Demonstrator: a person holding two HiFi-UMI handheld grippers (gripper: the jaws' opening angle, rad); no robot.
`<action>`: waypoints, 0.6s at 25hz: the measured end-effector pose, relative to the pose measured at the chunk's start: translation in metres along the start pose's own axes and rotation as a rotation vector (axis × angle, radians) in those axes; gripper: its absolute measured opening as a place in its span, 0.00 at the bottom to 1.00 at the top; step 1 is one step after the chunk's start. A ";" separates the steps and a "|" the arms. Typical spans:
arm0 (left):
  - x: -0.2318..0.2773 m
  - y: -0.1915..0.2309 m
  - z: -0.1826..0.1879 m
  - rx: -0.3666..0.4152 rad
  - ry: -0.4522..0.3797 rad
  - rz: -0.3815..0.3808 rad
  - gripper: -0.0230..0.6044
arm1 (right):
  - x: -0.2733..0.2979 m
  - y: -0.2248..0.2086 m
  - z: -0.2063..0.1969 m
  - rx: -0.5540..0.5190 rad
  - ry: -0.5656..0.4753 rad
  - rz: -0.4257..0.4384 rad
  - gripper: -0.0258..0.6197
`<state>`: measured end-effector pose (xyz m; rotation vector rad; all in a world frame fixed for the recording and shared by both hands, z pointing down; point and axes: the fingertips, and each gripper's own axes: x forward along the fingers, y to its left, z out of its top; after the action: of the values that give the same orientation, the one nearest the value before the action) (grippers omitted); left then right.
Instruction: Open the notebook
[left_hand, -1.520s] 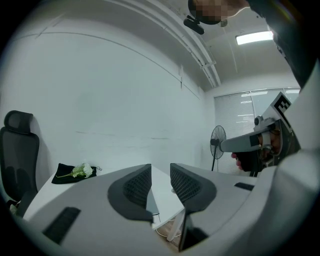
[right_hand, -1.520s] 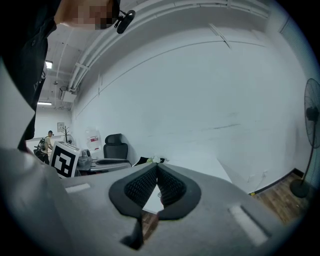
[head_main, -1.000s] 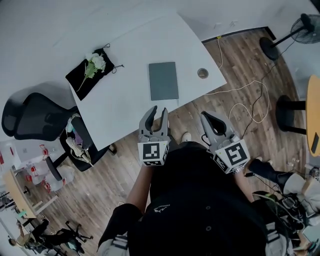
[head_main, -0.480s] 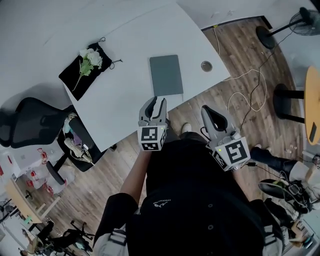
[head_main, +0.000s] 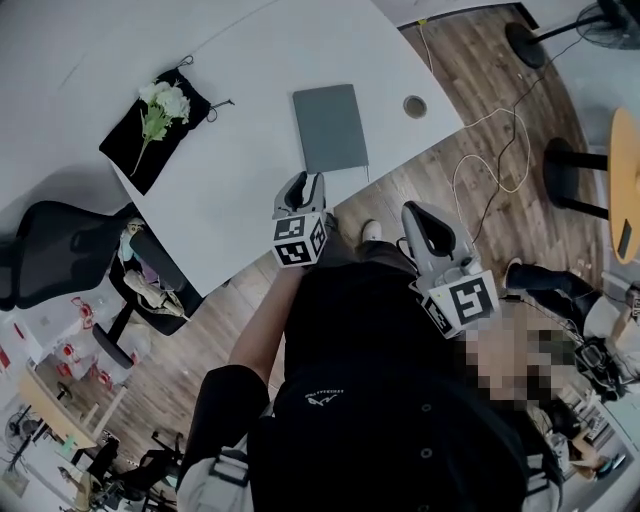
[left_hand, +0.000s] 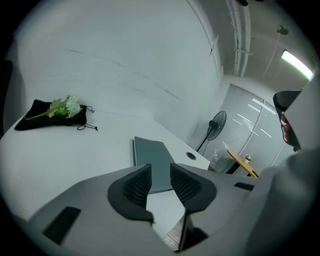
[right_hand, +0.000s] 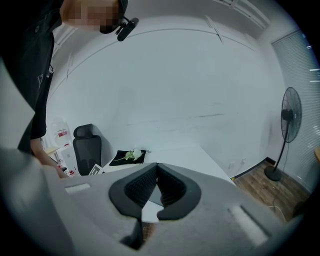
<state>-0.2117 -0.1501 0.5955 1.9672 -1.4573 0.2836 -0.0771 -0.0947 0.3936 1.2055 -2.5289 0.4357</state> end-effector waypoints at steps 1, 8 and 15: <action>0.003 0.003 -0.004 -0.019 0.014 0.004 0.22 | 0.001 0.001 -0.001 0.001 0.006 -0.003 0.05; 0.025 0.022 -0.026 -0.126 0.092 0.023 0.22 | 0.012 0.002 -0.006 -0.002 0.038 -0.026 0.05; 0.037 0.034 -0.044 -0.184 0.155 0.042 0.22 | 0.017 0.000 -0.010 0.008 0.061 -0.034 0.05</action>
<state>-0.2208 -0.1563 0.6618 1.7308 -1.3753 0.3015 -0.0859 -0.1024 0.4088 1.2180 -2.4535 0.4679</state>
